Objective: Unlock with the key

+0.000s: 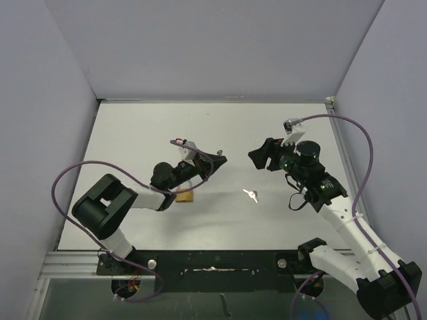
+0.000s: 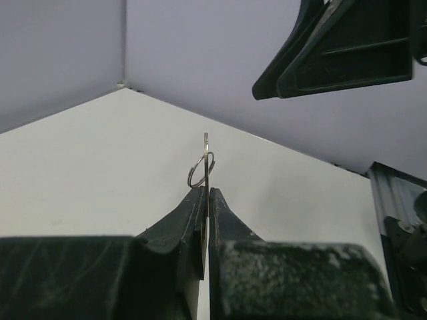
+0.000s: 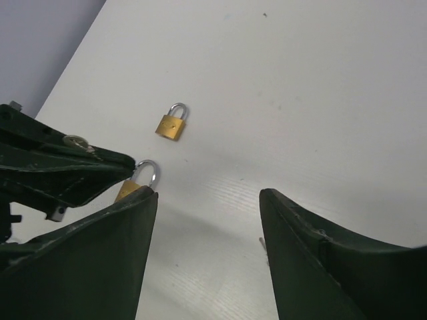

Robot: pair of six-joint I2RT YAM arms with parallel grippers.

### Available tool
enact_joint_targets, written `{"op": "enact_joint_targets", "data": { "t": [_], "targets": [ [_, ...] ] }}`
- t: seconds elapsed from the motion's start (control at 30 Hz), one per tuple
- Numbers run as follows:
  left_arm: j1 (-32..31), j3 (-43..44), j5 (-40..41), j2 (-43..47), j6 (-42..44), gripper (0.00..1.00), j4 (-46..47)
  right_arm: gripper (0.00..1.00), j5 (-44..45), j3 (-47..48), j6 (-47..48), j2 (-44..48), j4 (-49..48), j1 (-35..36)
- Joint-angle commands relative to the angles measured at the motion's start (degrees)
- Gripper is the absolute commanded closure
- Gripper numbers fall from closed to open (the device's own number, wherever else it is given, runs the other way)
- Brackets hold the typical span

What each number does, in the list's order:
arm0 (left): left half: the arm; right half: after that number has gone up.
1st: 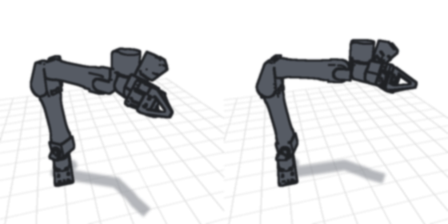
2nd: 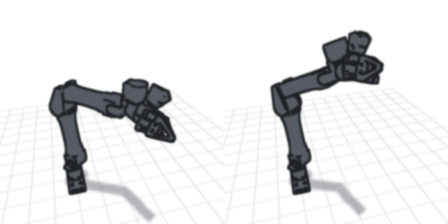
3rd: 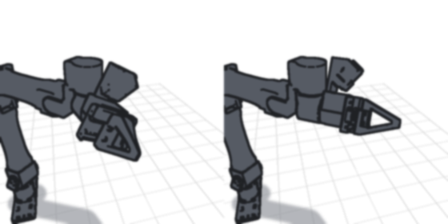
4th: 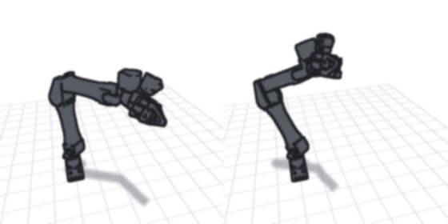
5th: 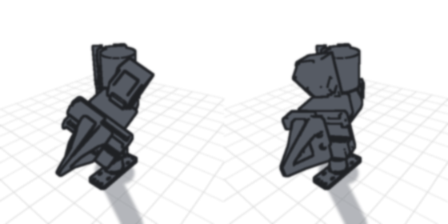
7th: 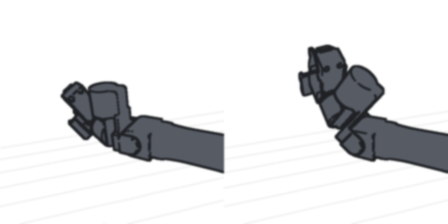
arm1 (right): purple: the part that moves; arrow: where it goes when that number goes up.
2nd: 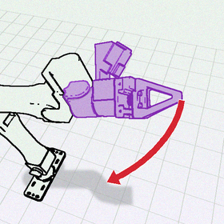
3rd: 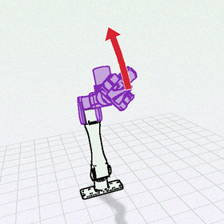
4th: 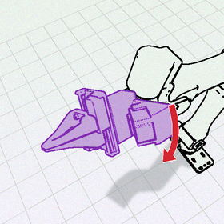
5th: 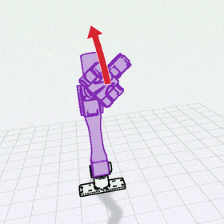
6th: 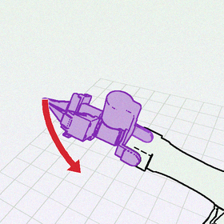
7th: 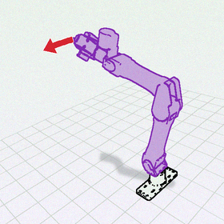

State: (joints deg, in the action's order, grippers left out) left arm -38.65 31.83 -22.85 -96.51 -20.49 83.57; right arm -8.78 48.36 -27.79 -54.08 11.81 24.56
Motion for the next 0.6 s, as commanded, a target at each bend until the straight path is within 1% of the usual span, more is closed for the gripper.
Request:
{"op": "enact_joint_targets", "data": {
  "t": [0.0, 0.07, 0.17, 0.33, 0.57],
  "targets": [
    [2.19, 4.28, -16.27, 4.66, -8.43, 1.00, -11.14, 0.41, -3.84, -2.92, 5.87, 2.77, -3.44, -4.36],
    [3.11, 5.09, -20.53, 5.56, -9.93, 1.00, -15.73, 0.44, -4.93, -6.06, 7.30, 5.02, -6.74, -5.21],
    [3.32, 5.06, -25.27, 5.91, -12.98, 1.00, -16.78, 0.43, -7.66, -9.73, 9.52, 7.79, -12.04, -5.57],
    [3.33, 5.61, -33.81, 2.56, -20.34, 1.00, -14.74, 0.43, -14.12, -12.15, 11.15, 8.23, -16.56, -5.96],
    [3.34, 9.82, -41.39, -5.35, -30.68, 1.00, -6.68, 0.48, -25.15, -14.20, 7.92, 3.17, -23.59, -6.07]
  ]
}}
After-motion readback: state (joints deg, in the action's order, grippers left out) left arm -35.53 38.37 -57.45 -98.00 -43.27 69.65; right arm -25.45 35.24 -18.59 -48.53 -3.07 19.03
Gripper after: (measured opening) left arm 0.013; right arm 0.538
